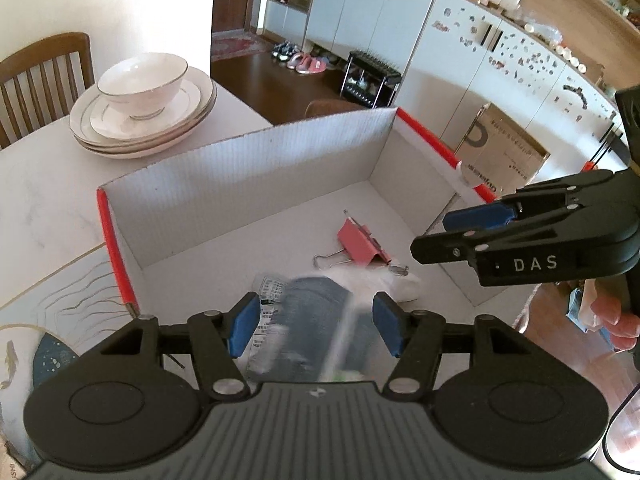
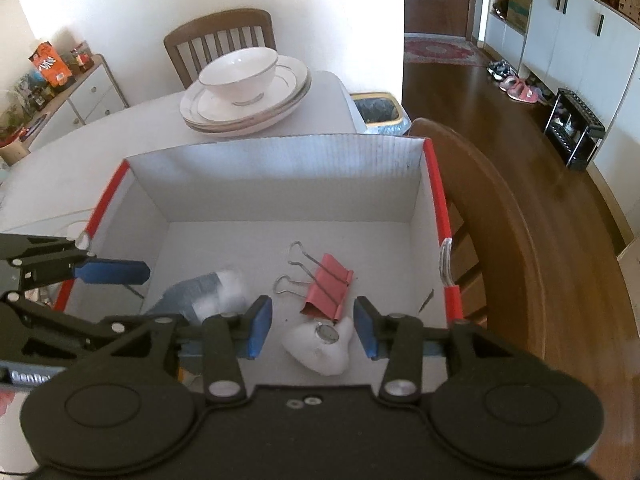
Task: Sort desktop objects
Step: 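Withdraw both grippers from the box toward the table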
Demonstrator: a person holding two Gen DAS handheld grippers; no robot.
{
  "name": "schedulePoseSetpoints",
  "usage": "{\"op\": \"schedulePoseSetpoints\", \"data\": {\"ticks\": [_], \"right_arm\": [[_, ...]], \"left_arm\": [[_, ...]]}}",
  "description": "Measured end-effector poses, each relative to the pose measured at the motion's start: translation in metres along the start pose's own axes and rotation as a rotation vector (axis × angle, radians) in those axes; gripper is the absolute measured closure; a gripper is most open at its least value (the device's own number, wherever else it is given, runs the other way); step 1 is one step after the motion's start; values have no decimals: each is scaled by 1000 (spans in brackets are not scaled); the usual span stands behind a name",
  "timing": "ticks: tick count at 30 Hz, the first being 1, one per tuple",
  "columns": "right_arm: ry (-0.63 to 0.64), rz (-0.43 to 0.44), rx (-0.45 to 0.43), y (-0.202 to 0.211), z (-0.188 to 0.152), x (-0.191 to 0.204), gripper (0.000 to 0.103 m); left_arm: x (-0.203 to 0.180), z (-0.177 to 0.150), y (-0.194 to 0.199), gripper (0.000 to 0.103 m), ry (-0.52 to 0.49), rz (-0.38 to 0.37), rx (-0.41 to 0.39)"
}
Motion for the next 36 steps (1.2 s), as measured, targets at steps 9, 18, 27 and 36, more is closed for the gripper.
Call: {"op": "schedulePoseSetpoints", "data": {"ticks": [9, 18, 27, 36], "right_arm": [[10, 3, -48, 24, -1, 18, 45], [91, -41, -128, 47, -1, 51, 31], [93, -61, -175, 60, -6, 83, 25], [89, -55, -202, 67, -17, 122, 18]], "left_arm": [[-1, -1, 33, 40, -4, -14, -73], [9, -6, 77, 32, -9, 0, -151], [26, -17, 117, 27, -19, -3, -199], [44, -39, 154, 16, -59, 16, -233]]}}
Point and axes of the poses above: each gripper's, at about its wrist camera, not at the fingertips, and y roughly against the way its jaws point, x to its left, z to its top, the point moved 6 cm from there along -y, roughly the way its jaws point, and after that the axes turned 9 degrees about -x, right-handed, at the moved point
